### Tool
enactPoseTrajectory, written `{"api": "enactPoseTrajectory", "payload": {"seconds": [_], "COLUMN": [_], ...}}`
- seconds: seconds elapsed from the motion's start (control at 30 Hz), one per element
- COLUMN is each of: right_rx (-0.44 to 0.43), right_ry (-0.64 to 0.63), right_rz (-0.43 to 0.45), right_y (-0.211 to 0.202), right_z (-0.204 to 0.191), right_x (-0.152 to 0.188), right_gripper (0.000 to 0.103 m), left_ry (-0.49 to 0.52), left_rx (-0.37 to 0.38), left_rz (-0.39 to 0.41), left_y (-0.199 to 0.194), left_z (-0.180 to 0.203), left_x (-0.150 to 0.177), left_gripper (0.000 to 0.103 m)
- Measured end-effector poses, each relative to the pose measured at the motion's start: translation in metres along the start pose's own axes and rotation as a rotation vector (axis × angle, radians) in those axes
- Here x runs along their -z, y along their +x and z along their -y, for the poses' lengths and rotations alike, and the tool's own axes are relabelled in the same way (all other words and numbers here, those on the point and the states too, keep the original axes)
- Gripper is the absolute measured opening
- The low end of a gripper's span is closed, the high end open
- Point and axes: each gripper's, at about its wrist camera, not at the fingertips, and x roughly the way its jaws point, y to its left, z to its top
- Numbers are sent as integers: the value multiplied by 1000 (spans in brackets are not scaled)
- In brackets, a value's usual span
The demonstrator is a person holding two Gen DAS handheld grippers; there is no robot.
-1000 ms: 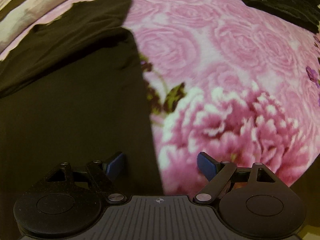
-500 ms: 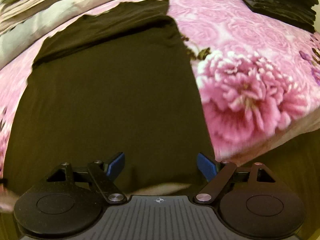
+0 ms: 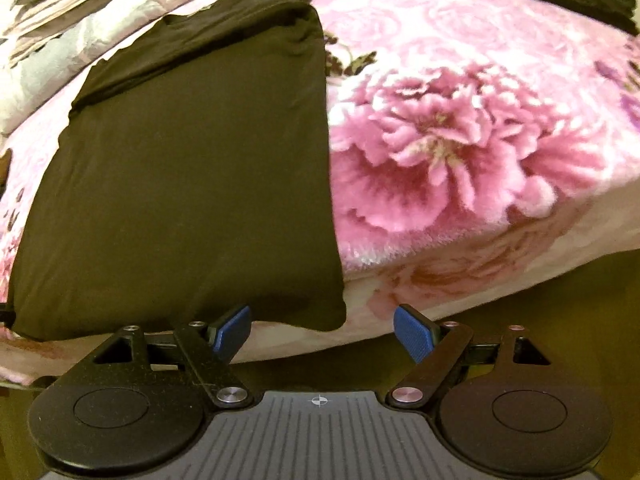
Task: Fold clothes
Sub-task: 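Grasp the folded sweater with the left gripper while the right gripper grasps it too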
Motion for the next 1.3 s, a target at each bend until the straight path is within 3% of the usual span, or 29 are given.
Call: {"api": "enactPoseTrajectory", "payload": {"seconds": [0.07, 0.13, 0.17, 0.23, 0.27, 0.47, 0.6, 0.73, 0.87, 1.07, 1.3], "right_rx": [-52, -125, -150, -189, -205, -216, -311, -425, -494, -483, -409], "right_ry": [6, 1, -14, -39, -39, 43, 232, 324, 329, 353, 435], "right_rz": [-4, -22, -29, -13, -11, -62, 24, 156, 238, 293, 292], "right_y": [12, 28, 35, 39, 38, -11, -74, -117, -127, -109, -44], "right_z": [8, 15, 16, 17, 18, 18, 24, 18, 15, 2, 4], "right_x": [1, 3, 5, 6, 5, -4, -33, -90, -166, -279, -362], "right_gripper": [82, 66, 49, 35, 4, 2, 2, 2, 1, 1, 1], "left_ry": [0, 4, 7, 10, 11, -9, -99, -186, -262, -456, -625], "left_rx": [-4, -6, -7, -11, -13, 13, 26, 15, 31, 97, 196], "left_rz": [-7, -12, -15, -24, -30, -27, 68, 195, 324, 384, 331], "left_y": [1, 1, 0, -3, -5, -55, -109, -145, -172, -135, -86], "left_z": [2, 3, 4, 6, 7, 8, 1, -15, -31, -109, -199], "left_x": [-1, -1, -1, 0, 0, -8, -36, -96, -145, -239, -315], "left_gripper": [5, 5, 4, 4, 3, 3, 3, 3, 2, 2, 2]}}
